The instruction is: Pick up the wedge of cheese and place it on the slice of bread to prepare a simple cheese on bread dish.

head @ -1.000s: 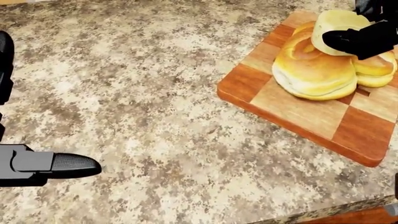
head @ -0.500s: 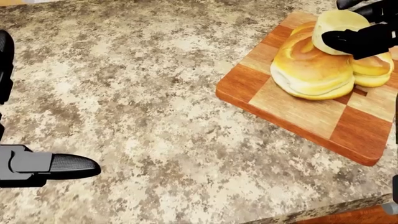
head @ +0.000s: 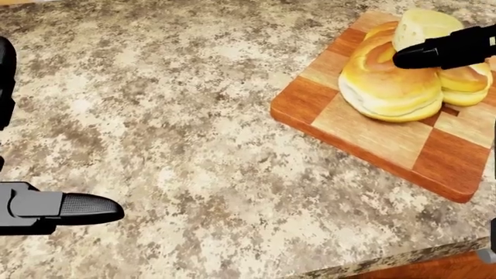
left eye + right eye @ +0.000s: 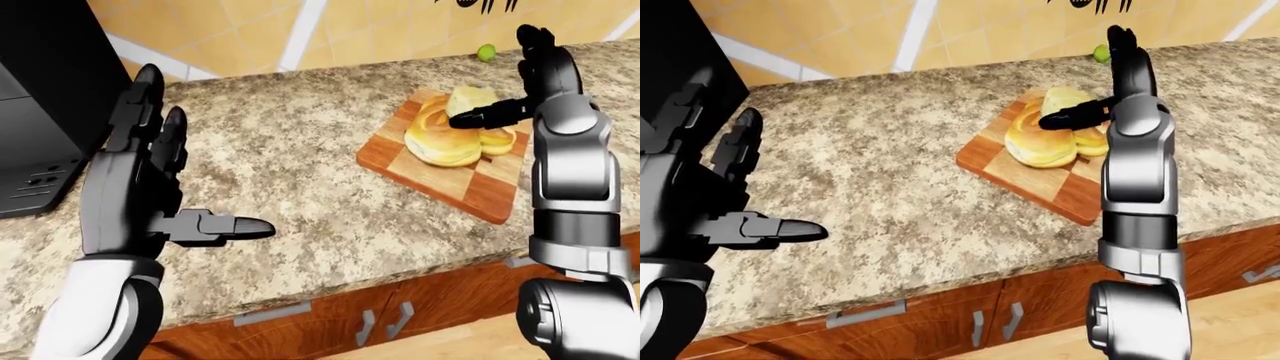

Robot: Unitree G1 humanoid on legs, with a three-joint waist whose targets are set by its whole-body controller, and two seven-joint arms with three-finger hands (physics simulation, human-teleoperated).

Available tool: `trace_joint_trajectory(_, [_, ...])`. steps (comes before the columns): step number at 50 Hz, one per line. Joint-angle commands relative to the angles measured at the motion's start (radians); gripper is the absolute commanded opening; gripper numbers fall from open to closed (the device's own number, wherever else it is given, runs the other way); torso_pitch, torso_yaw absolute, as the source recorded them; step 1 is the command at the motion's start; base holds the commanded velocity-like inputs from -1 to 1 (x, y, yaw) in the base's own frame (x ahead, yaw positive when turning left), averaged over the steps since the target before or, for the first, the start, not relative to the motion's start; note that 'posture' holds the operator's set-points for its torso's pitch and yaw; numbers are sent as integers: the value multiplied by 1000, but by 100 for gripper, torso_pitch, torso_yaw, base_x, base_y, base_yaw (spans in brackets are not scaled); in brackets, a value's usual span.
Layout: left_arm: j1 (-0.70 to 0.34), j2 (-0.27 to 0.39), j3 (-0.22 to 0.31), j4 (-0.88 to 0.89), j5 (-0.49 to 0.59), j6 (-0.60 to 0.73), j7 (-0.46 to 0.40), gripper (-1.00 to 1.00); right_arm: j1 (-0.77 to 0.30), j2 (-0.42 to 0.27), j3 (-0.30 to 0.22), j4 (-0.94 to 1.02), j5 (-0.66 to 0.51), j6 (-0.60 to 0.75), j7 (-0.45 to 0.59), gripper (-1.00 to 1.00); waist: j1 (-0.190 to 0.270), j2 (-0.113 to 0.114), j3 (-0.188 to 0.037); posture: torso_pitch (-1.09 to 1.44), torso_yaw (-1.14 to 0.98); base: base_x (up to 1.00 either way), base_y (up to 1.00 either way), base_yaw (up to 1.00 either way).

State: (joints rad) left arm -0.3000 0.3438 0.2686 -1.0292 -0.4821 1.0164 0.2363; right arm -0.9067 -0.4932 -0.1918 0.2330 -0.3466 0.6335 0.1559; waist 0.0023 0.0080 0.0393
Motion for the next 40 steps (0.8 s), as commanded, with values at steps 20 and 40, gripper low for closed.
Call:
trace_joint_trajectory(20, [-109, 124, 29, -18, -212, 20, 177, 100, -29, -53, -22, -607, -73, 329, 212, 100, 0, -4, -13, 0, 0, 0, 0, 0])
trace_joint_trajectory(40, [-145, 540, 250, -18, -724, -171, 645, 100, -37, -127, -41, -918, -110, 551, 366, 100, -12, 12, 7, 0, 0, 0, 0, 0])
